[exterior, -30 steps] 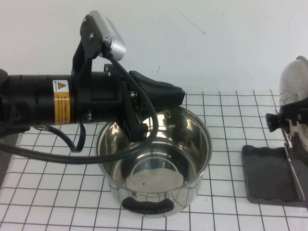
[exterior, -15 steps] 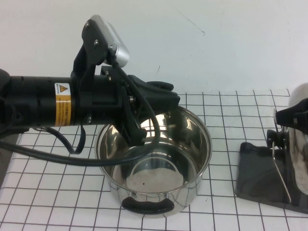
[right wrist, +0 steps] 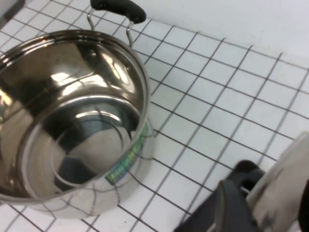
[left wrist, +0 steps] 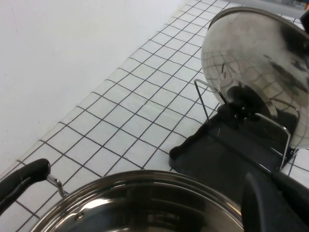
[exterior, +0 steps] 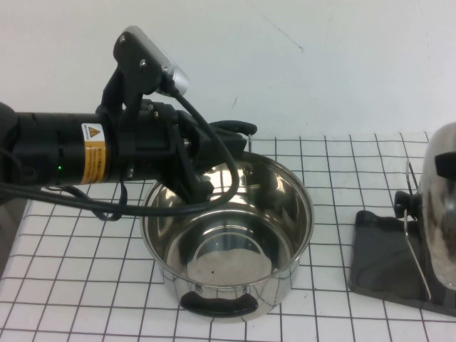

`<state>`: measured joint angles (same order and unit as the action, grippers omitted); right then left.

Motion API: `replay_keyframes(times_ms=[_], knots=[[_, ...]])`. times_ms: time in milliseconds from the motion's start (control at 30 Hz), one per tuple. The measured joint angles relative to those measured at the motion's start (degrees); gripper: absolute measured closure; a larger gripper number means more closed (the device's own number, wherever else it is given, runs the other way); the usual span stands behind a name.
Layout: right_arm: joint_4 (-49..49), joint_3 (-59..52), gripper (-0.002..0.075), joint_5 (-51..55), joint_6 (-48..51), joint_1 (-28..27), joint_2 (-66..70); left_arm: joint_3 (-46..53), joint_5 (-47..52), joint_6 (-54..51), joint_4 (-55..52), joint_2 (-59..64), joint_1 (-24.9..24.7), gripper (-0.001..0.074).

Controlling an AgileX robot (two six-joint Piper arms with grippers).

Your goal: Put pot lid on rack

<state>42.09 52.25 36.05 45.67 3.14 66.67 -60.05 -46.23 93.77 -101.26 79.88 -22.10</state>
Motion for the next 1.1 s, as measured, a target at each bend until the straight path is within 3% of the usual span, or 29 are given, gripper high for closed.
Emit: replay_keyframes(times_ms=[267, 567, 867, 1100], knots=[[-10.71, 0.0, 0.0437, 1.89, -7.44, -0.04, -4.71, 0.0, 0.56, 0.47, 0.0, 0.0, 0.0, 0.0736], [-14.45, 0.0, 0.0467, 5.12, -8.75, -0.04, -13.99, 2.38, 7.86, 0.83, 0.0, -6.24, 0.0, 0.0736], [-21.37, -4.66, 0.0691, 2.5, -10.13, -0.13, -32.11, 22.86, 32.54, 2.45, 0.49, -26.89, 0.0, 0.0736], [-9.45, -18.93, 0.0725, -4.97, -5.53, -0.13, -47.44, 36.75, 43.38, 5.45, 1.55, -40.44, 0.0, 0.0736]])
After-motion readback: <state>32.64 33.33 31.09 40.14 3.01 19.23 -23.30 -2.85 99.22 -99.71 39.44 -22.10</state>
